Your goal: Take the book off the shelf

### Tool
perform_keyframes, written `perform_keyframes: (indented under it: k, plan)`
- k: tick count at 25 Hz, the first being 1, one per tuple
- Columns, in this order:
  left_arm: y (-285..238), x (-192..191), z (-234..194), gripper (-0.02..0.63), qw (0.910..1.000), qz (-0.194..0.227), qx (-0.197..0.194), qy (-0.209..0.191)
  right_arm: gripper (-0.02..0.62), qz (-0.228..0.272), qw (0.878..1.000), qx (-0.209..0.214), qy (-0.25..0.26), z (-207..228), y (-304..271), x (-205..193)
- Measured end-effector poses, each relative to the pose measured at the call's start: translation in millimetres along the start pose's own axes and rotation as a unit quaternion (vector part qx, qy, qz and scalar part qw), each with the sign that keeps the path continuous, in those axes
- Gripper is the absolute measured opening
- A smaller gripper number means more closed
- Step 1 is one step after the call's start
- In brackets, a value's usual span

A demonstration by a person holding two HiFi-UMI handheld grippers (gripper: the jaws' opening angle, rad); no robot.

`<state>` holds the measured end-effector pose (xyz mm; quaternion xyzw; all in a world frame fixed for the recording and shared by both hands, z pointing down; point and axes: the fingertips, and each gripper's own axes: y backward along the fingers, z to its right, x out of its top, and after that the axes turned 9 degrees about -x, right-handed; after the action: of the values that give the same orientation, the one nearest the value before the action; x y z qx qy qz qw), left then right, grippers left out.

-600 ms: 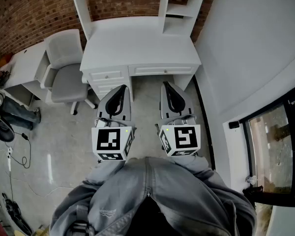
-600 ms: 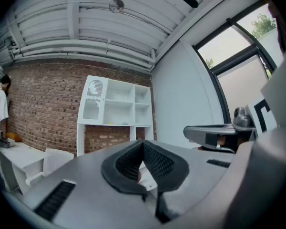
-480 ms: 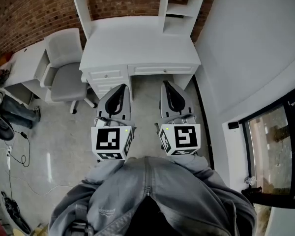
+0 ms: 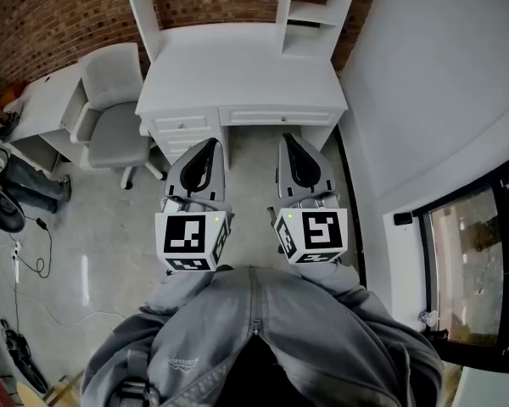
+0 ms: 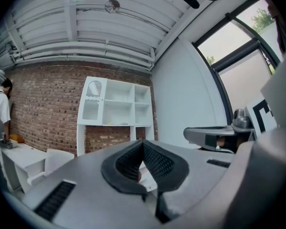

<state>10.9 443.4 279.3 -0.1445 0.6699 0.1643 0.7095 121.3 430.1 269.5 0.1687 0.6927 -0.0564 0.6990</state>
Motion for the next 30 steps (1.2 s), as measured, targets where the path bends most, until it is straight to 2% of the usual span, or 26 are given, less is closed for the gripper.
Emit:
perform_keyframes:
  k: [7, 15, 30]
  plan:
    - [-9, -2, 3, 0.006, 1.0000, -0.003, 0.004, 0.002, 0.026, 0.004, 1.000, 0.016, -0.013, 6, -7, -1]
    - [-38, -11, -28, 0.008, 0.9999, -0.001, 0.007, 0.011, 0.026, -0.002, 1.000, 0.015, -0.013, 2, -43, -15]
    - [-144, -16, -141, 0.008, 0.9998, 0.003, -0.017, 0.013, 0.026, -0.006, 1.000, -0.018, -0.008, -3, -190, -40]
